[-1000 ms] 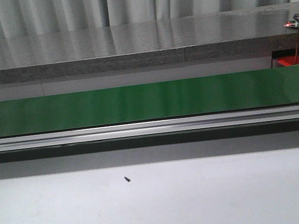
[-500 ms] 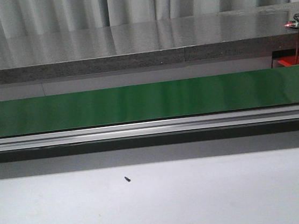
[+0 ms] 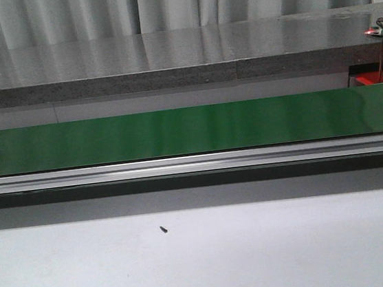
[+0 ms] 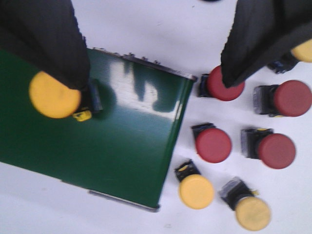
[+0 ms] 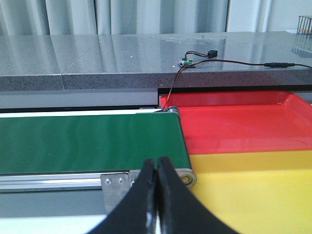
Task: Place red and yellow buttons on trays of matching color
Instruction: 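Lower the yellow button onto the green belt and open the left gripper, then grasp a red push-button from the table with the left gripper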
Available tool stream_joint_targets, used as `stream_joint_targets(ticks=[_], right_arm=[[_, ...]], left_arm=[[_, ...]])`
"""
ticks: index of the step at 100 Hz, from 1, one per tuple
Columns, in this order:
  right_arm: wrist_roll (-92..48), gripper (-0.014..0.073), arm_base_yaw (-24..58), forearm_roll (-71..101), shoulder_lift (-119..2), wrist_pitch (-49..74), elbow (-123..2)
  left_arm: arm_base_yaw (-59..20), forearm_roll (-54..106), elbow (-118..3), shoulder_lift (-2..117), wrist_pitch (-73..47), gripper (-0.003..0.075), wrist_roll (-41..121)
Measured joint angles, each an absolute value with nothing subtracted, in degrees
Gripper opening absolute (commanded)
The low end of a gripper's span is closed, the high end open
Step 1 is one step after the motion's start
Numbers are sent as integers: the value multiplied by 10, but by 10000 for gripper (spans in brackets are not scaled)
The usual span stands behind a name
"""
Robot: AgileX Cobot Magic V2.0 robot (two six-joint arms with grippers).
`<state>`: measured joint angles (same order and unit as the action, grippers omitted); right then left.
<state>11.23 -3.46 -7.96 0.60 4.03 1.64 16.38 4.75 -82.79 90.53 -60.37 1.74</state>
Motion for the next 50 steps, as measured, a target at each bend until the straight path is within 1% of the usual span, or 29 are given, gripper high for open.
stream_joint_targets(ticks=[33,50], right_arm=[[112,-66,-35,-80,6,40,16],[112,-66,-35,-80,6,40,16]], left_arm=[[288,56,-828,905,-610,547,102],[330,61,-828,919,-608,547,114]])
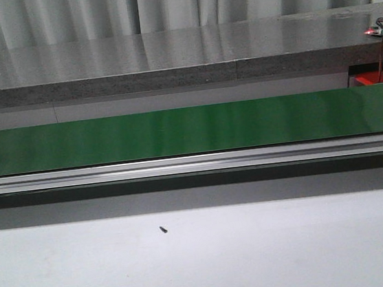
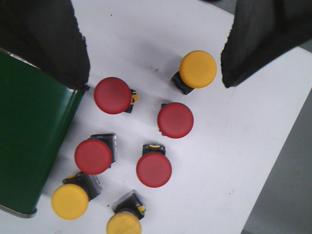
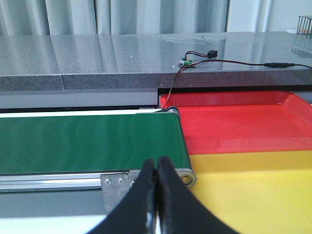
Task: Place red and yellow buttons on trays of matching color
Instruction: 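Grasp a red push-button from the table with the left gripper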
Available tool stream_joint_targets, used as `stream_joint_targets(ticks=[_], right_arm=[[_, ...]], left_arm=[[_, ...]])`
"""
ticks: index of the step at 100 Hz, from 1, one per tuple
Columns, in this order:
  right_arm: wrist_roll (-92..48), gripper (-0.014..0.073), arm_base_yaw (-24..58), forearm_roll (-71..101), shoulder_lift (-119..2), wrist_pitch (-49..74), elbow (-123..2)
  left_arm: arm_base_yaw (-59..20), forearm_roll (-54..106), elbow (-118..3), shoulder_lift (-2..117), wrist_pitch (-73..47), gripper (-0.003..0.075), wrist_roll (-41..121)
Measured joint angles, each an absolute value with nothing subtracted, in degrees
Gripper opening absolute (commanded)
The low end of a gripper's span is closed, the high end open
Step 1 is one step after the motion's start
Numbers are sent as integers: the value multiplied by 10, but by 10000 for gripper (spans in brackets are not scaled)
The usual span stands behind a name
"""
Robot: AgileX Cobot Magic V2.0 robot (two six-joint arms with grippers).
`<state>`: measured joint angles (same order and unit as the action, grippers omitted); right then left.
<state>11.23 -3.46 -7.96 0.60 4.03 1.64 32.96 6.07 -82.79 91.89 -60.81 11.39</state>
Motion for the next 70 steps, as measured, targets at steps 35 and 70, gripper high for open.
stream_joint_targets(ticks=[35,70], right_arm=[[112,-66,-35,-80,6,40,16],[112,-66,-35,-80,6,40,16]], left_arm=[[341,64,-828,1013,-597,547,163],[341,54,-828,1062,-570,547,185]])
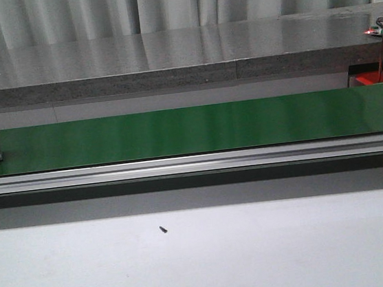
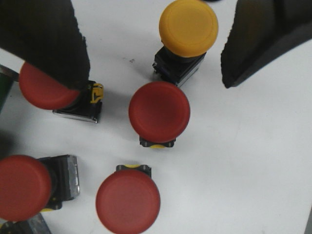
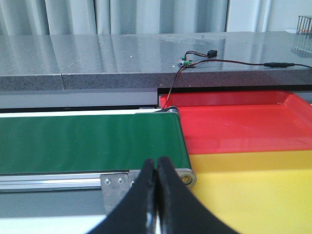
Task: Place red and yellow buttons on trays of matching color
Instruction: 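Grasp a red push-button from the table with the left gripper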
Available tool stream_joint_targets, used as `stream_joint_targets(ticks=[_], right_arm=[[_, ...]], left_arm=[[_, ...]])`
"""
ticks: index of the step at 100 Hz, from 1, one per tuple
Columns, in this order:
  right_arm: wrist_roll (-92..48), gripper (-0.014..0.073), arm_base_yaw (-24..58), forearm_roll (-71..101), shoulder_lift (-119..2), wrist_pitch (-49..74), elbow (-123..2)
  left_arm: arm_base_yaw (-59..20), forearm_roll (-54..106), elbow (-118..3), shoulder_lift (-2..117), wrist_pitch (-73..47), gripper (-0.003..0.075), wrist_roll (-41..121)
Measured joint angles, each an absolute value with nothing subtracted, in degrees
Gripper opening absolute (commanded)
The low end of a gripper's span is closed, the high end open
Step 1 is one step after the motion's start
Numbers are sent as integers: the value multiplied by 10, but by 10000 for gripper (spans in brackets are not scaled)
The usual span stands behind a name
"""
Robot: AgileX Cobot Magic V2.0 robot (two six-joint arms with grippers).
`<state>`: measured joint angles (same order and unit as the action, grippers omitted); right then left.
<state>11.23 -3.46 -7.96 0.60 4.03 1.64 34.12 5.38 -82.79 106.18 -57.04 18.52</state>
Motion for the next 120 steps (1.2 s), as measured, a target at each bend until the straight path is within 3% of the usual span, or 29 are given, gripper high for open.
stream_joint_targets(ticks=[66,72,88,97,120], right_arm=[[112,-66,-35,-80,6,40,16],[112,-66,-35,-80,6,40,16],[112,-66,-35,-80,6,40,16],[112,-66,-35,-80,6,40,16],[112,-66,-35,-80,6,40,16]], left_arm=[[342,42,-828,1108,-516,537,189],[342,42,-828,1108,-512,498,189],[342,41,-828,1108,-510,277,189],[342,41,-828,1108,-510,193,189],[342,41,-831,1108,-523,174,189]])
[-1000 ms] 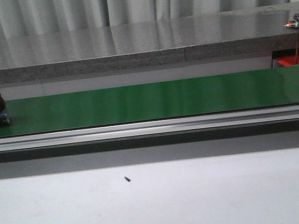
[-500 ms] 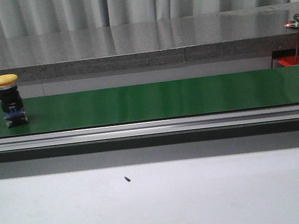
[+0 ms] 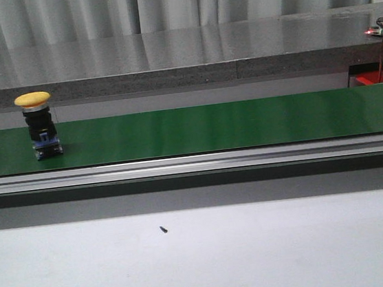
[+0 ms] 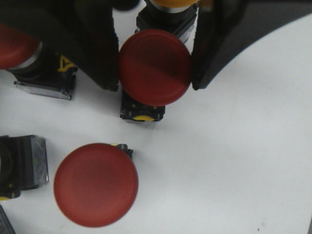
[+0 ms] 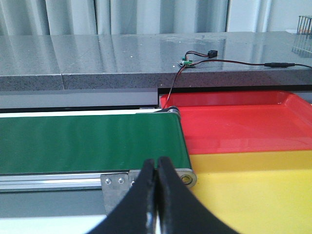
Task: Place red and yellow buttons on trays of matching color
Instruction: 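Grasp a red push-button from the table with the left gripper, then set the red button on the green belt and open the left gripper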
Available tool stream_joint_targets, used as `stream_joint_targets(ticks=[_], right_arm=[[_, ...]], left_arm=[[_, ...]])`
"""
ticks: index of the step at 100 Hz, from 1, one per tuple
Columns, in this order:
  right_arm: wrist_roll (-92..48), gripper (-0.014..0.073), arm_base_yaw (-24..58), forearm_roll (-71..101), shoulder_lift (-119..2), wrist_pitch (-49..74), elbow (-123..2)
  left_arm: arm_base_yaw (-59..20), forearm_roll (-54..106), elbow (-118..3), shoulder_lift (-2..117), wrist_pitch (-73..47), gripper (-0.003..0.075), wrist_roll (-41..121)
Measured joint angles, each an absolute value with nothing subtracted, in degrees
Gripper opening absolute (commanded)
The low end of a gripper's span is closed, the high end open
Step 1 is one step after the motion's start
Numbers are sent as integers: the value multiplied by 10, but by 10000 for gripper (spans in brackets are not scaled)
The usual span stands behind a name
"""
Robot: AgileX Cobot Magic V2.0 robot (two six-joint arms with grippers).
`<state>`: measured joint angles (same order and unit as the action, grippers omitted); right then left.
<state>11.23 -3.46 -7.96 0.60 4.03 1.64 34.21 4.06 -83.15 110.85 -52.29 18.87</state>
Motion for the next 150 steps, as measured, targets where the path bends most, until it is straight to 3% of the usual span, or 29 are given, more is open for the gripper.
stream_joint_targets(ticks=[74,127,150], right_arm=[[112,-66,-35,-80,6,40,16],[112,-66,-35,-80,6,40,16],[112,-66,-35,-80,6,40,16]], left_arm=[[334,44,-852,949,-617,174,158],[142,49,-862,952,-618,174,150],[104,49,-862,1004,-600,174,149]])
